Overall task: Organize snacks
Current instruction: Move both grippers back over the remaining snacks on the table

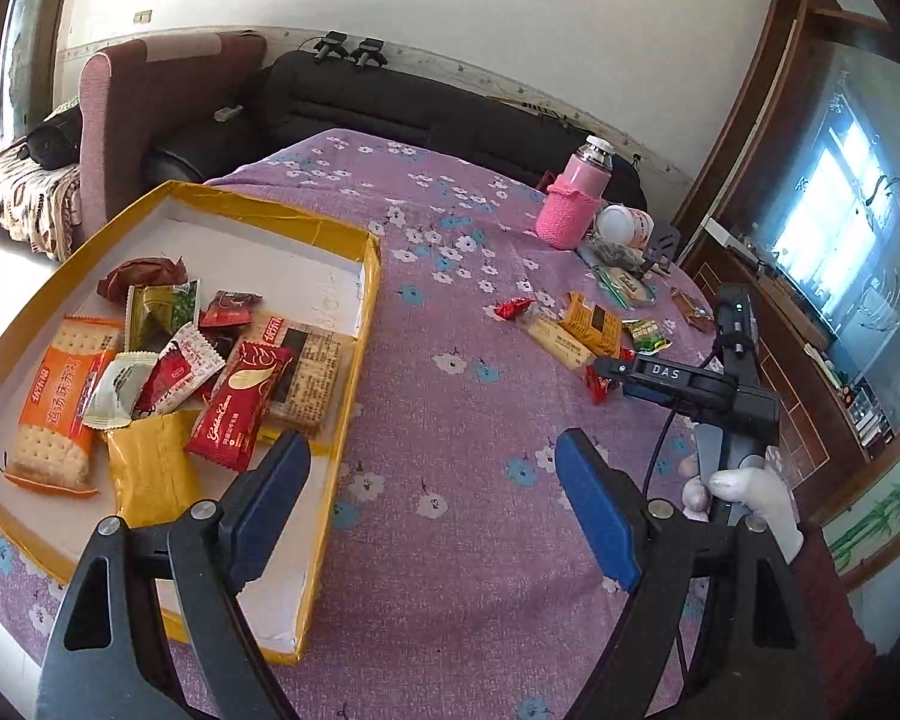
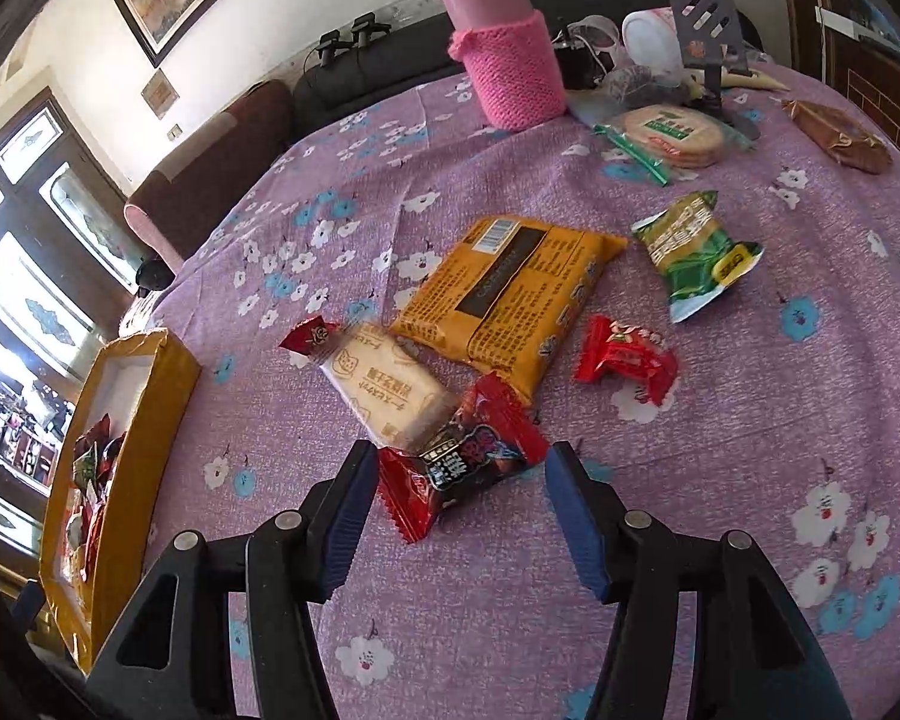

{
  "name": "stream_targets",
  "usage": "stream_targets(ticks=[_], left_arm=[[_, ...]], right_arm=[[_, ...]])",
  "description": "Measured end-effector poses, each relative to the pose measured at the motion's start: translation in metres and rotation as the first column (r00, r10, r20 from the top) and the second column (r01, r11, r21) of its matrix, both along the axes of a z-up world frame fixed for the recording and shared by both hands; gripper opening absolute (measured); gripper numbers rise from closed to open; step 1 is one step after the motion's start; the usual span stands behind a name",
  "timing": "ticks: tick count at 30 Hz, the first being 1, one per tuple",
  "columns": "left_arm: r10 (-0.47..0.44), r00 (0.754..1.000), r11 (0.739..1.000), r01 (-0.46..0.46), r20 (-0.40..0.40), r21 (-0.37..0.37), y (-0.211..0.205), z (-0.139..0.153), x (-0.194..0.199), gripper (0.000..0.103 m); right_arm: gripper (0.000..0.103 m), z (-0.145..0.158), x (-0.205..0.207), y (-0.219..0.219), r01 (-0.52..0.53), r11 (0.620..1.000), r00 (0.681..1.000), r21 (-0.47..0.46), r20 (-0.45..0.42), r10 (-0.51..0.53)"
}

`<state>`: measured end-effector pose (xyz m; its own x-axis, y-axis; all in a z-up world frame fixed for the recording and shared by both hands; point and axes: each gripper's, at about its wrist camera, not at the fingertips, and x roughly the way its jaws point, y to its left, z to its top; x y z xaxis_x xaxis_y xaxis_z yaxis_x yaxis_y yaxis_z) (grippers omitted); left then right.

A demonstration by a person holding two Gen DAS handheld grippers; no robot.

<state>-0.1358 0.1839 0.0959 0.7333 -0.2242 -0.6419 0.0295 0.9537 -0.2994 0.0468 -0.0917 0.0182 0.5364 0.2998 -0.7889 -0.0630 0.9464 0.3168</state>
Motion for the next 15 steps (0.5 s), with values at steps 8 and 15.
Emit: stream_targets(ticks=[8,15], left_arm=[[-0.069,0.998,0.997,0.069,-0.008,0.023,-0.024,0.009,0.024,0.084],[-0.108,0.992,0.994,0.109,-0.071,0.018,-0.056,0.006,0.082,0.084]], right_arm=[[0.032,0.002,-0.009,0.015,-0.011,0.996,0.998,-0.089,0.056,0.016],[0.027,0.013,-0.022,-0.015,-0.009,0.999,0.996,0.044,0.085,0.005]])
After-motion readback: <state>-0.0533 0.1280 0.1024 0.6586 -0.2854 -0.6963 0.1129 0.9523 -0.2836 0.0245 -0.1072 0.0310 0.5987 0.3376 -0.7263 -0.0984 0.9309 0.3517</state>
